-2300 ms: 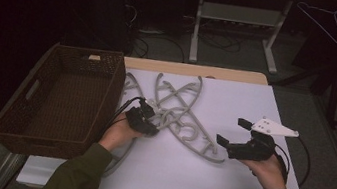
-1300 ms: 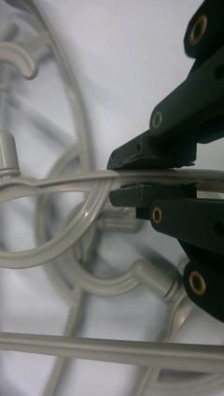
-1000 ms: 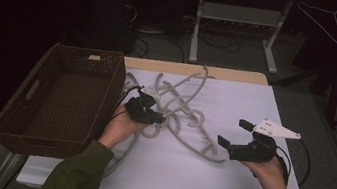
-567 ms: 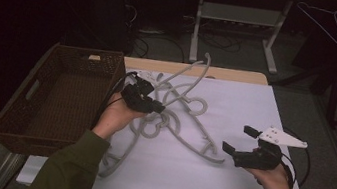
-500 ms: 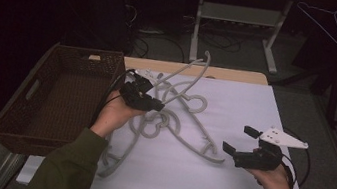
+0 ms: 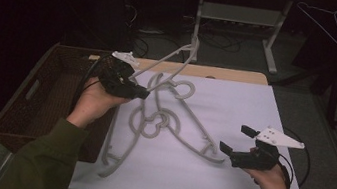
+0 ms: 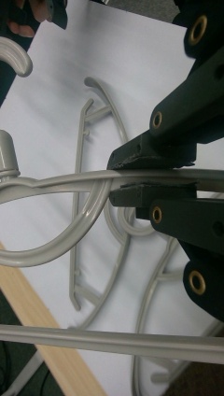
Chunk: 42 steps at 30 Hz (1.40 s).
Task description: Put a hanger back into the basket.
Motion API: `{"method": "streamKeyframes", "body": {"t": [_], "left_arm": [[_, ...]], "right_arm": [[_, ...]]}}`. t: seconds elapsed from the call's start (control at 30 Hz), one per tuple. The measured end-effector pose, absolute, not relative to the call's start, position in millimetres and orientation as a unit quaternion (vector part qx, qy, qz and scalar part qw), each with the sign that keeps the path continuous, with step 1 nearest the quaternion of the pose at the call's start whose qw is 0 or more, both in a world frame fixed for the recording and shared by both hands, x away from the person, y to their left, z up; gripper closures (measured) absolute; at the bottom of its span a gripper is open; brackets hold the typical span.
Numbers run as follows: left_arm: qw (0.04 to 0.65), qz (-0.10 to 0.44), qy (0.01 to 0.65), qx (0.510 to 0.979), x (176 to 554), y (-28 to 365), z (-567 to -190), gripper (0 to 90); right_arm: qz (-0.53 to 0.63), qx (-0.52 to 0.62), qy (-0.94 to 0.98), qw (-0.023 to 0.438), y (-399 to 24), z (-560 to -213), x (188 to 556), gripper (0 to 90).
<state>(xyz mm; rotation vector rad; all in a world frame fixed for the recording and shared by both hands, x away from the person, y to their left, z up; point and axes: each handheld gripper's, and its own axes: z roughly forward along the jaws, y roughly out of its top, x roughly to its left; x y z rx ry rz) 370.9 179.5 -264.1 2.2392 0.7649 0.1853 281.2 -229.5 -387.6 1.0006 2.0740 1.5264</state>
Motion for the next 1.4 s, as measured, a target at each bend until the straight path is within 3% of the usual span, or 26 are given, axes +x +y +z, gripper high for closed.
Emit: {"method": "streamKeyframes", "body": {"t": [1.4], "left_arm": [[0.356, 0.103, 0.388, 0.844, 339.9, 353.0, -270.9, 82.0]], "right_arm": [[0.538, 0.365, 0.734, 0.198, -230.4, -387.9, 283.2, 2.1]]}}
